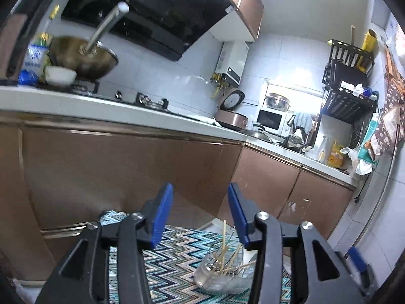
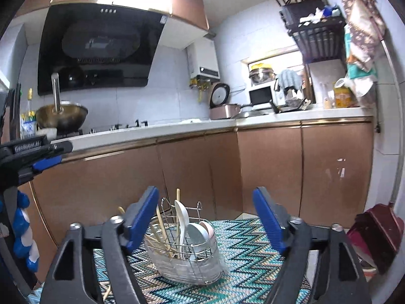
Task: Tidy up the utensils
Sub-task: 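Pull both open grippers back from the holder over the cloth, then close the right gripper on a chopstick while the left gripper grasps the last chopstick, then lift both held chopsticks up over the wire holder, then lower both chopsticks into the holder and open both grippers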
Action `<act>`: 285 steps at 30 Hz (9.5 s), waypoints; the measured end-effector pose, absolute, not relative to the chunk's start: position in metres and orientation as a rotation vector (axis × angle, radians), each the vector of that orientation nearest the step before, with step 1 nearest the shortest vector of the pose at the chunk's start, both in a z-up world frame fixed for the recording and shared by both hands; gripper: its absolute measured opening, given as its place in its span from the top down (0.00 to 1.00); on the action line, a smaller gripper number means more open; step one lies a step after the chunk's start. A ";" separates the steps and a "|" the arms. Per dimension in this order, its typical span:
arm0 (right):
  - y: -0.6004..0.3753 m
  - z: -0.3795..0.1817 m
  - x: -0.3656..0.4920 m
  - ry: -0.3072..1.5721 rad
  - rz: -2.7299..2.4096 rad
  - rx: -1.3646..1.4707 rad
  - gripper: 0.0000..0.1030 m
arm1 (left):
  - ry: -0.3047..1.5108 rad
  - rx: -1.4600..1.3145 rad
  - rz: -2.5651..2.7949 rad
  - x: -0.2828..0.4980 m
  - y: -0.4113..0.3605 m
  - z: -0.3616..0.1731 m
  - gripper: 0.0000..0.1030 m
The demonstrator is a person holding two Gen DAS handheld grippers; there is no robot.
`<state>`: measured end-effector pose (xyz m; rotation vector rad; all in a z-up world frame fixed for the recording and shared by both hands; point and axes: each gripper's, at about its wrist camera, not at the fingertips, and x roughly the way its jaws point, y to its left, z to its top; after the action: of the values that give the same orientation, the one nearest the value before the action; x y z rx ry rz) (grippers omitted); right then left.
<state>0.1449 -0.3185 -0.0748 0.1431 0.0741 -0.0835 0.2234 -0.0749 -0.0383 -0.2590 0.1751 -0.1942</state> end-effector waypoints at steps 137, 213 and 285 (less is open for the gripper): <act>-0.139 -0.215 0.287 1.005 0.473 0.115 0.68 | 1.137 -0.296 -0.211 0.336 0.067 -0.240 0.61; -0.187 -0.091 0.123 0.609 0.432 0.151 0.95 | 0.670 -0.260 -0.309 0.172 0.027 -0.095 0.96; -0.312 -0.070 0.286 0.349 0.207 0.114 0.71 | 0.164 -0.256 -0.166 0.347 -0.149 -0.062 0.61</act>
<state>0.2865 -0.3119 -0.0702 0.1143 0.3488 0.2070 0.3474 -0.1490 -0.0616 -0.2562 0.1644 -0.1661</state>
